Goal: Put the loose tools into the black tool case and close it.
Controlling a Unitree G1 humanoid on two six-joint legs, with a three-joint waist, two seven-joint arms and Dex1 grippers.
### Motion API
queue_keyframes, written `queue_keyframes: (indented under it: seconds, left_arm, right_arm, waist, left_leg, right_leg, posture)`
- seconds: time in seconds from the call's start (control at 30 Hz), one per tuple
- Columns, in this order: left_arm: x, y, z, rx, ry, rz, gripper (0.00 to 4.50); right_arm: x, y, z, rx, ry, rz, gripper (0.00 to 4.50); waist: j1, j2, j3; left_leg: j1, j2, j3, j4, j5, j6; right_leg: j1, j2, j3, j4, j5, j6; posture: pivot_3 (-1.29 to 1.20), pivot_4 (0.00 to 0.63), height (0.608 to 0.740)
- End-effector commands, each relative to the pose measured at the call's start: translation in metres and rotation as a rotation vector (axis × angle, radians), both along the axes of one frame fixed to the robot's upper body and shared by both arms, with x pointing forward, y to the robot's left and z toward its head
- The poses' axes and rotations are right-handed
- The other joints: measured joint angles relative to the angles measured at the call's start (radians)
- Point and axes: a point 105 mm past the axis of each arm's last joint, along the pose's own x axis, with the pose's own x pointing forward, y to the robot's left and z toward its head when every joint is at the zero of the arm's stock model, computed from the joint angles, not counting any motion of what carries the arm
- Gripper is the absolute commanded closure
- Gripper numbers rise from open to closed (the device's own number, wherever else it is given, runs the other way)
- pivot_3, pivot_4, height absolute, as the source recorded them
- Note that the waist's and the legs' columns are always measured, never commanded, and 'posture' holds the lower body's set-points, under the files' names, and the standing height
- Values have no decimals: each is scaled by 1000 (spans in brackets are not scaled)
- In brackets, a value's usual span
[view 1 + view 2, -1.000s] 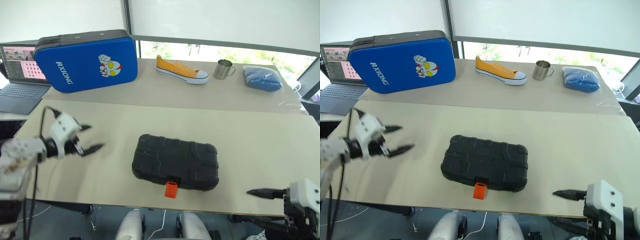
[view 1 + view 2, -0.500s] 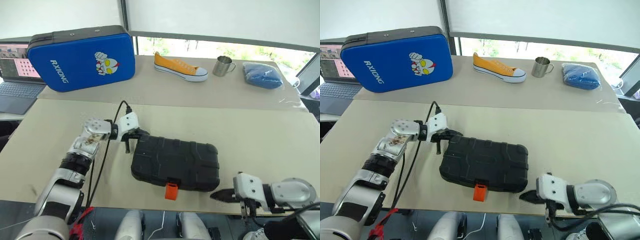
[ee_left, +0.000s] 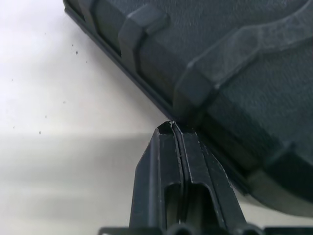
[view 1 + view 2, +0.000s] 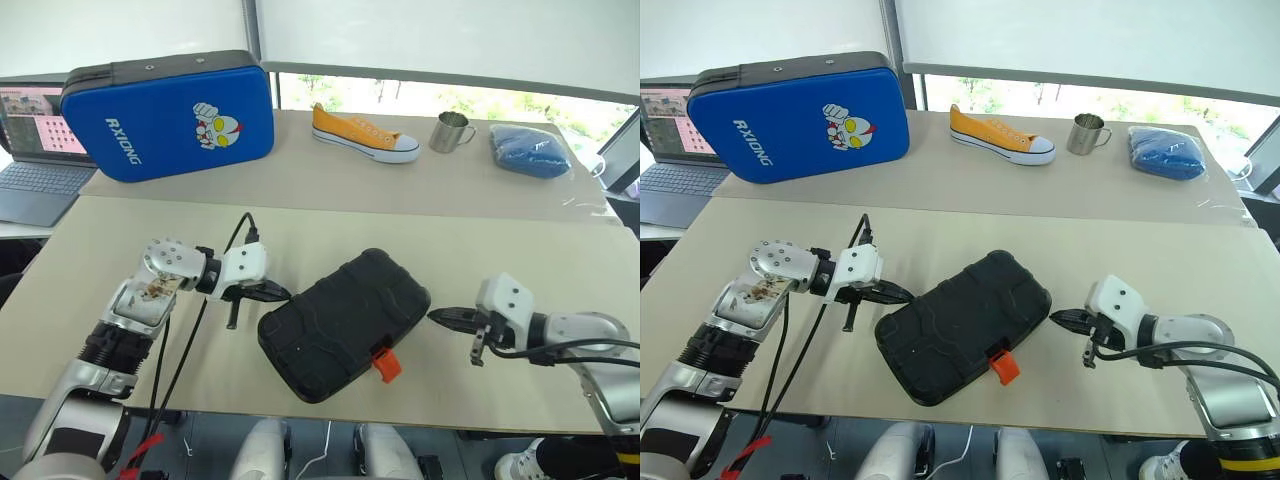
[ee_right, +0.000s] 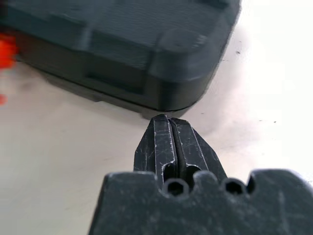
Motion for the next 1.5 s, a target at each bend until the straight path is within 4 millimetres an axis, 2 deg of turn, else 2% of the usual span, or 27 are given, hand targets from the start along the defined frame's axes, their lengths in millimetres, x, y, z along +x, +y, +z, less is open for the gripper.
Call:
queue_keyframes:
  seconds: [0.03, 0.1, 0.17, 0.3, 0.4, 0.47, 0.57, 0.8, 0.9, 1.07, 1.17, 1.27, 1.5]
  left_arm:
    - [7, -10, 68, -108, -17, -34, 4432]
    - [-5, -20, 76, -101, 21, -116, 4432]
    - [-22, -31, 68, -42, 47, -224, 4432]
    - [-40, -44, 26, 119, 44, -375, 4432]
    - [-33, -46, -10, 271, -64, -445, 4432]
    - [-30, -50, -21, 297, -93, -468, 4432]
    - [-29, -55, -24, 278, -86, -477, 4432]
    - [-37, -64, -15, 203, -68, -478, 4432]
    - [-37, -64, -13, 194, -68, -467, 4432]
    - [-35, -65, -10, 187, -74, -454, 4432]
    - [-34, -67, -9, 177, -79, -450, 4432]
    - [-34, -74, -10, 161, -86, -453, 4432]
    - [-34, -80, -11, 150, -96, -458, 4432]
  right_arm:
    - [-31, 9, 18, 27, 58, 136, 4500]
    - [-45, 15, 16, 27, 105, 194, 4500]
    - [-55, 23, 12, 33, 141, 238, 4500]
    - [-55, 43, 2, 40, 141, 272, 4500]
    - [-56, 56, -6, 34, 153, 315, 4500]
    - [-57, 62, -10, 27, 164, 340, 4500]
    - [-57, 69, -21, 14, 178, 354, 4500]
    - [-40, 73, -43, -43, 145, 304, 4500]
    - [-32, 72, -48, -54, 119, 287, 4500]
    - [-30, 79, -50, -4, 102, 277, 4500]
    - [-28, 88, -40, 75, 88, 267, 4500]
    - [-24, 101, -11, 231, 31, 252, 4500]
    - [-28, 100, 14, 291, -5, 241, 4500]
  waist:
    - [4, 0, 1]
    - [2, 0, 1]
    - [-4, 3, -1]
    - [-23, 4, -1]
    - [-21, 3, -1]
    - [-14, 4, -2]
    - [-4, 5, -3]
    - [-1, 5, -4]
    - [-2, 5, -4]
    - [-3, 3, -5]
    - [-7, 3, -5]
    - [-13, 3, -5]
    - [-21, 4, -4]
  left_leg:
    - [-2, 0, -1, 2, 0, 0]
    - [-3, 0, -2, 3, 0, 0]
    - [-1, 0, -2, 3, -1, 2]
    - [1, 0, -1, 3, -1, 2]
    - [1, 1, -1, 3, 0, 1]
    - [4, 0, -1, 4, 0, 0]
    - [14, -1, -1, 4, -1, 2]
    - [14, 0, -1, 4, -1, 2]
    - [14, 0, -1, 4, -1, 2]
    - [14, 0, -1, 4, -1, 2]
    - [14, 1, -1, 4, -1, 2]
    - [14, 2, -1, 4, -1, 2]
    - [13, 1, -2, 4, -1, 2]
  right_leg:
    - [-1, 0, -1, 1, 0, 0]
    - [0, 0, -2, 1, 0, 0]
    - [1, 0, -2, 0, 0, 1]
    - [1, 1, 1, 1, -1, 1]
    - [1, 2, 1, 2, 0, 0]
    - [5, 1, 0, 1, 0, 0]
    - [17, 0, 0, -3, -1, 2]
    - [17, 0, 0, -2, -1, 2]
    - [16, 1, 0, -2, -1, 2]
    - [17, 1, 0, -2, -1, 1]
    - [16, 1, 0, -2, -1, 1]
    - [16, 2, 0, -1, -1, 1]
    - [15, 2, 0, 0, -1, 1]
  posture:
    - [0, 150, 740]
    - [0, 150, 740]
    - [0, 150, 740]
    - [0, 150, 740]
    - [0, 150, 740]
    - [0, 150, 740]
    - [0, 150, 740]
    - [0, 150, 740]
    - [0, 150, 740]
    - [0, 150, 740]
    - [0, 150, 740]
    - [0, 150, 740]
    - [0, 150, 740]
